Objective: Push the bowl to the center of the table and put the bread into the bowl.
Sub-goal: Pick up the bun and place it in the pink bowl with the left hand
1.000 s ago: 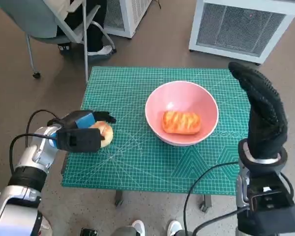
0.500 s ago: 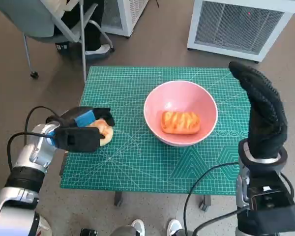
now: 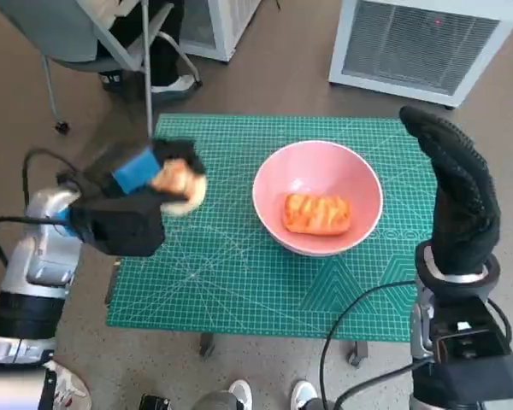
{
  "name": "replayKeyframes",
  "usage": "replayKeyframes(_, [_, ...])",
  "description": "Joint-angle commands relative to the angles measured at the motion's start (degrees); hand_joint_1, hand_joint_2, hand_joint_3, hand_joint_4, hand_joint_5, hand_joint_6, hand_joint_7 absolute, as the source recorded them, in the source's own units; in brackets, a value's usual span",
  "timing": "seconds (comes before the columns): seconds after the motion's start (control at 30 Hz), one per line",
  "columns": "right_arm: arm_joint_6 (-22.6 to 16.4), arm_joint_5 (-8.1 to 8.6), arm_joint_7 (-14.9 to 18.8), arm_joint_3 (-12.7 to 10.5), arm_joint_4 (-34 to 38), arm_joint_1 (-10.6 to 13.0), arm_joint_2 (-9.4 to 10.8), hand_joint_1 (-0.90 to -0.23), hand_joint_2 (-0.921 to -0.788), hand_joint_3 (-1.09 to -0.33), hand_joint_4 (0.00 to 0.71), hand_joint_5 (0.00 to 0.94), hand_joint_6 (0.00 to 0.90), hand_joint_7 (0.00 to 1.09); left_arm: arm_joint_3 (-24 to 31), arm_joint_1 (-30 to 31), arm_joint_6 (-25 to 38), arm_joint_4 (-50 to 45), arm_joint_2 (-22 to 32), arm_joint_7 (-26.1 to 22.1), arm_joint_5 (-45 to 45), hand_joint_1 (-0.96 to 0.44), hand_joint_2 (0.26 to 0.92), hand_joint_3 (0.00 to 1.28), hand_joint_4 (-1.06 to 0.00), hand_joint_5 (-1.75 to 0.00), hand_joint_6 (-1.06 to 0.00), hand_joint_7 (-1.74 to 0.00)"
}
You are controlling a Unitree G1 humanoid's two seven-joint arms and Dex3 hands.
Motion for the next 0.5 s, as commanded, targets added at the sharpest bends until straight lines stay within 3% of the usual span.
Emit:
replayKeyframes(0.03, [-0.4,-0.67,-0.4,0.0,1.1,0.2,0.3,-0.385,-0.921,-0.516,0.435,0.001,0.109,0.74,-0.4,-4.0,-1.7,-2.8,-4.4,4.2,-0.1,0.0,0.919,0.04,-0.68,-1.2,-0.69,-1.06])
replayKeyframes(0.23, [-0.9,-1.2,-0.7,0.3,1.5,-0.1,0.7,-0.379,-0.921,-0.521,0.434,0.001,0.109,0.74,-3.5,-8.8,-6.7,0.6,-9.5,8.3,1.3,0.0,0.917,0.03,-0.71,-1.16,-0.71,-1.06])
replayKeyframes(0.5, [-1.2,-2.5,-1.4,0.5,1.5,-0.3,1.3,-0.384,-0.921,-0.524,0.433,0.0,0.104,0.74,-8.7,-15.3,-10.6,11.5,-15.4,9.1,3.3,0.0,0.92,0.06,-0.68,-1.17,-0.65,-1.15])
